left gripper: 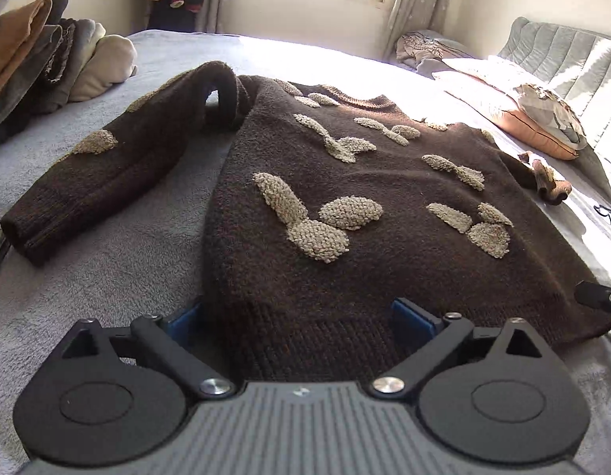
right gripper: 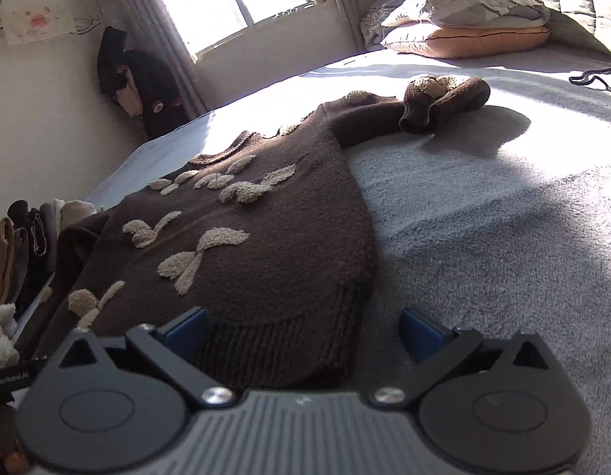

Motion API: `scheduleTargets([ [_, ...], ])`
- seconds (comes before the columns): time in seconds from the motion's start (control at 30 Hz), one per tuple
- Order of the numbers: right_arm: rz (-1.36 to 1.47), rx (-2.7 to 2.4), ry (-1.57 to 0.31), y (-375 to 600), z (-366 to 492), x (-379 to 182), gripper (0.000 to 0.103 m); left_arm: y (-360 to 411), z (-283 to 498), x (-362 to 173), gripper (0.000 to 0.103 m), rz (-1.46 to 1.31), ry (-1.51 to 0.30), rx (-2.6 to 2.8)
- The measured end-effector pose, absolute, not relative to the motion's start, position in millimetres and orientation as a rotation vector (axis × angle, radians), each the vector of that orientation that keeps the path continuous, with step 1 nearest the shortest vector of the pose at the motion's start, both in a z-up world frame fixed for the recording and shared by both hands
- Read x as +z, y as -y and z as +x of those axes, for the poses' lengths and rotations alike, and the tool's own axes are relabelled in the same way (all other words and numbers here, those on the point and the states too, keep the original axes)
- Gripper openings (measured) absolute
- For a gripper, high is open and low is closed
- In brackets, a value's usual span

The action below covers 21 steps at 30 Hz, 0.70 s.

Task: Fold clothes

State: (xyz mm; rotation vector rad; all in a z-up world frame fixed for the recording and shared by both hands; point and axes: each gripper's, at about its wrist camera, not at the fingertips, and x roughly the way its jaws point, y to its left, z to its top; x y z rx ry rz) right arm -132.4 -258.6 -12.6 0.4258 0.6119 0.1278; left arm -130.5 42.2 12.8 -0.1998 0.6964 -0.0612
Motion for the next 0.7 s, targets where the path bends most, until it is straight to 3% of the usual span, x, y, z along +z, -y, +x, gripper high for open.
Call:
scheduleTargets([
  [0.13, 0.634, 0.172, -0.562, 268, -135, -17, 0.101, -43, -132, 13, 0.098, -0.227, -0.682, -0.058],
  [0.17, 0.658, 0.193, -0.566, 267, -133, -18, 0.097, -43, -133, 13, 0.093, -0.233, -0.679, -0.058],
  [0.2, 0.648, 0.2, -0.573, 265, -131, -18, 0.085, -43, -133, 14, 0.088, -0.235, -0.676, -0.048],
  [0.23, 0.631, 0.197, -0.583, 260, -128, -18, 0.069, -43, -133, 14, 0.074, -0.237, -0.674, -0.037],
  [0.27, 0.622, 0.191, -0.592, 257, -125, -19, 0.061, -44, -132, 14, 0.061, -0.239, -0.673, -0.027],
  [0.33, 0.653, 0.171, -0.6, 259, -122, -23, 0.033, -48, -131, 14, 0.041, -0.274, -0.675, -0.023],
  [0.4, 0.696, 0.151, -0.608, 264, -120, -27, 0.009, -54, -129, 14, 0.03, -0.322, -0.682, -0.021],
  [0.57, 0.652, 0.126, -0.528, 268, -136, -8, 0.007, -73, -131, 19, 0.011, -0.448, -0.695, -0.037],
  [0.7, 0.669, 0.202, -0.467, 274, -184, 39, 0.006, -92, -152, 42, 0.01, -0.536, -0.683, -0.104],
])
